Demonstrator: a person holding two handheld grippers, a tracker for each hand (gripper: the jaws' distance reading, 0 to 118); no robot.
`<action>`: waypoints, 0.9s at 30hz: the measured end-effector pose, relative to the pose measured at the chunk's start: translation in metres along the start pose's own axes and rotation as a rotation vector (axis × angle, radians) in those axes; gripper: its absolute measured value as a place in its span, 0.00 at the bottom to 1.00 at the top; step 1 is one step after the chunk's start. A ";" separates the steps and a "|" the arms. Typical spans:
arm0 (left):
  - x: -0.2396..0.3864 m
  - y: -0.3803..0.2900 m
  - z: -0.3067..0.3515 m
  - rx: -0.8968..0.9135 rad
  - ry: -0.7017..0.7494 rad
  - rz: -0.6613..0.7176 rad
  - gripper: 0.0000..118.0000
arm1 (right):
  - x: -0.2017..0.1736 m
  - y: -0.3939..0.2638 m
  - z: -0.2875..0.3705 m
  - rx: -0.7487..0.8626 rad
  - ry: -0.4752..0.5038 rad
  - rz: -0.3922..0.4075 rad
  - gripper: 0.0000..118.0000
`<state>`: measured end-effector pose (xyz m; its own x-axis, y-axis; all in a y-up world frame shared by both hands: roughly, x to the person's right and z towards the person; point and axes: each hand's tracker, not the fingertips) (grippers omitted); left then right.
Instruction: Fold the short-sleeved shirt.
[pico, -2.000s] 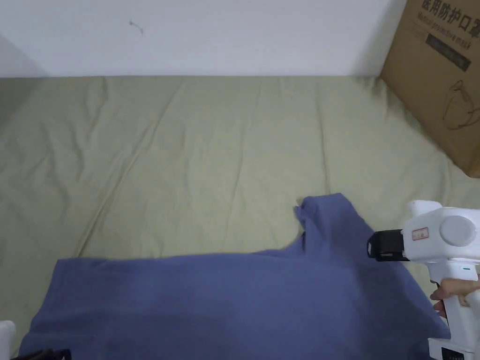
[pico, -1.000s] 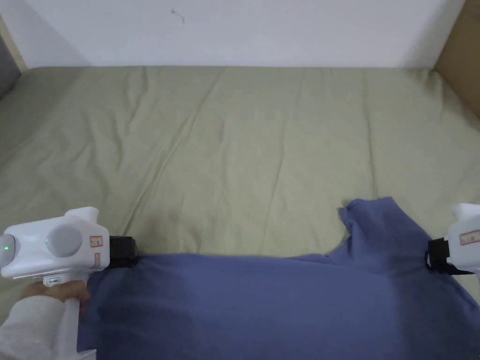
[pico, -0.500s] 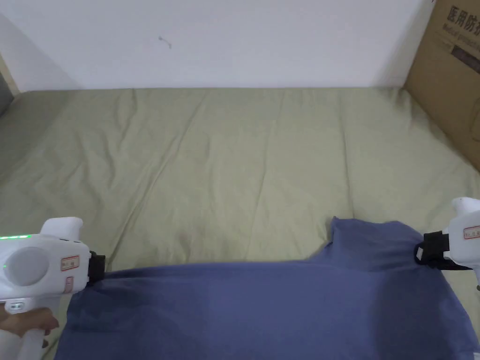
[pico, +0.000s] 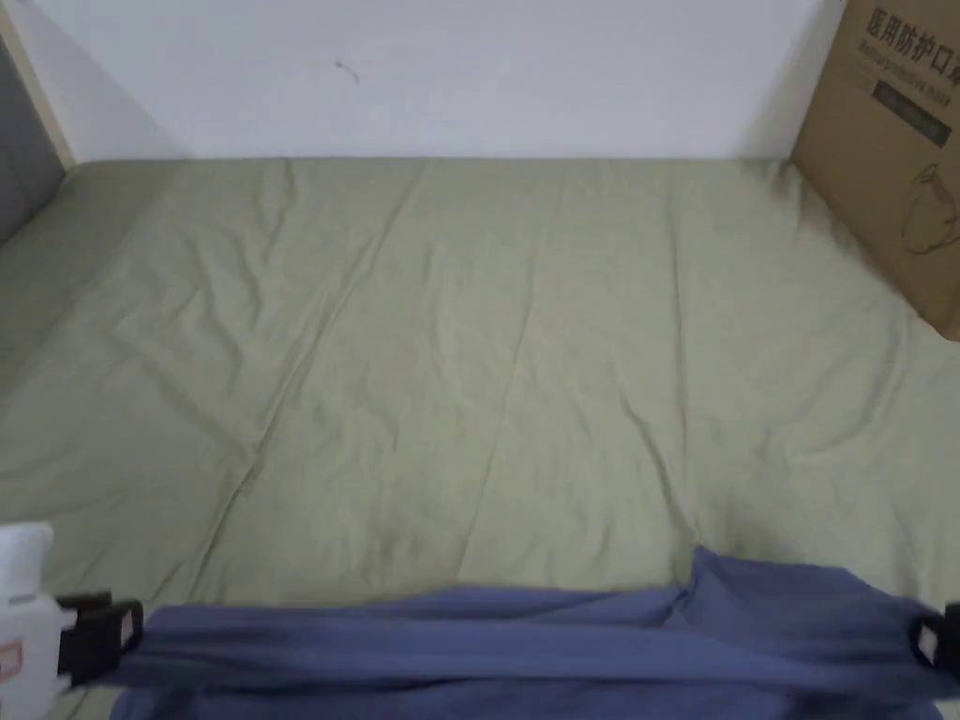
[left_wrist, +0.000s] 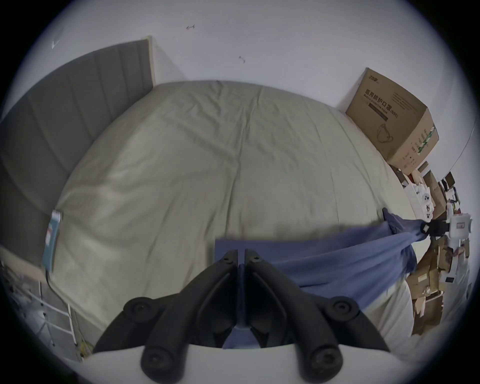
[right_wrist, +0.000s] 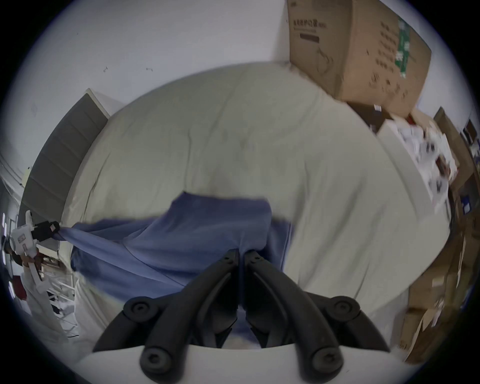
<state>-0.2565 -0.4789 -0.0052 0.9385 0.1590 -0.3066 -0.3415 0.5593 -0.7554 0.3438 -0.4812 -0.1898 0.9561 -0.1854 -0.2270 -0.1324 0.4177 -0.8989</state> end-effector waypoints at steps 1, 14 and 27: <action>-0.002 -0.015 0.001 -0.027 0.000 0.020 0.03 | 0.005 -0.014 0.001 -0.011 0.001 -0.036 0.03; -0.034 -0.068 0.000 -0.026 -0.013 0.201 0.89 | -0.005 -0.065 -0.002 0.036 -0.141 -0.027 0.57; -0.066 -0.107 0.027 0.065 -0.095 0.407 0.01 | -0.169 -0.059 0.001 0.225 0.070 0.188 0.03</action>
<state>-0.2807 -0.5266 0.1114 0.7294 0.4498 -0.5155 -0.6841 0.4848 -0.5449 0.1904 -0.4730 -0.0980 0.8989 -0.1434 -0.4140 -0.2368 0.6360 -0.7345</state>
